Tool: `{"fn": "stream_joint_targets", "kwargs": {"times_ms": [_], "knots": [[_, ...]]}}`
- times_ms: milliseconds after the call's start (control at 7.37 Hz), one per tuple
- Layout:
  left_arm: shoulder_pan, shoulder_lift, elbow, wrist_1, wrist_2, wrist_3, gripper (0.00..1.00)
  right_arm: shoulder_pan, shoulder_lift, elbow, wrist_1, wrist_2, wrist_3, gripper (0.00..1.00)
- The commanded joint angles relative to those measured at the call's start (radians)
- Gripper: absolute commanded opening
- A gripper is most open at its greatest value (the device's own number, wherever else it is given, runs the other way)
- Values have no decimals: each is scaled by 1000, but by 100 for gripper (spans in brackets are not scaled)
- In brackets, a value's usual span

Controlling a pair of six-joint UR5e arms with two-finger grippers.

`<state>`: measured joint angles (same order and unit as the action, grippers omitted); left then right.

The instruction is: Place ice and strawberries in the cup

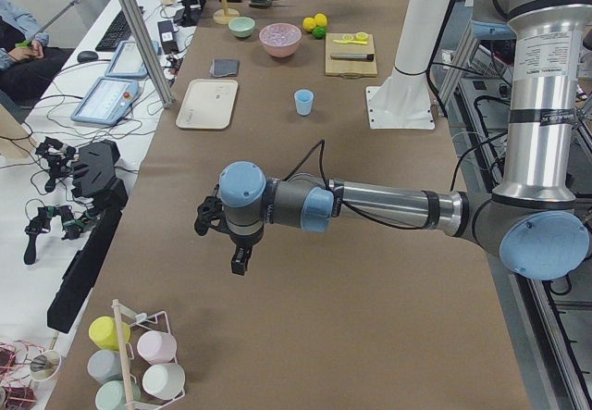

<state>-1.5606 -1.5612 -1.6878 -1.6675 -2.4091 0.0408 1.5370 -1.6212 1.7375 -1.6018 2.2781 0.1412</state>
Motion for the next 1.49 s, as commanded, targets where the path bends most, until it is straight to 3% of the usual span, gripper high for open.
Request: {"fn": "stream_joint_targets", "kwargs": {"times_ms": [0, 271, 407, 679, 950, 1086, 1357], "knots": [[7, -3, 2, -87, -4, -4, 98, 2, -3, 29, -1, 18, 11, 100], [28, -11, 2, -92, -2, -10, 98, 3, 3, 42, 9, 53, 5, 100], [30, -16, 11, -115, -1, -10, 98, 5, -2, 42, 49, 113, 6, 100], [31, -11, 20, -159, -2, -6, 98, 6, -9, 45, 78, 126, -6, 100], [31, -28, 5, -231, -2, -7, 98, 6, -84, -2, 348, 123, 9, 100], [54, -30, 26, -353, 1, -18, 98, 5, -89, -3, 418, 121, 87, 100], [157, -114, 77, -370, 5, -54, 98, -78, -43, 43, 427, 118, 342, 100]]}}
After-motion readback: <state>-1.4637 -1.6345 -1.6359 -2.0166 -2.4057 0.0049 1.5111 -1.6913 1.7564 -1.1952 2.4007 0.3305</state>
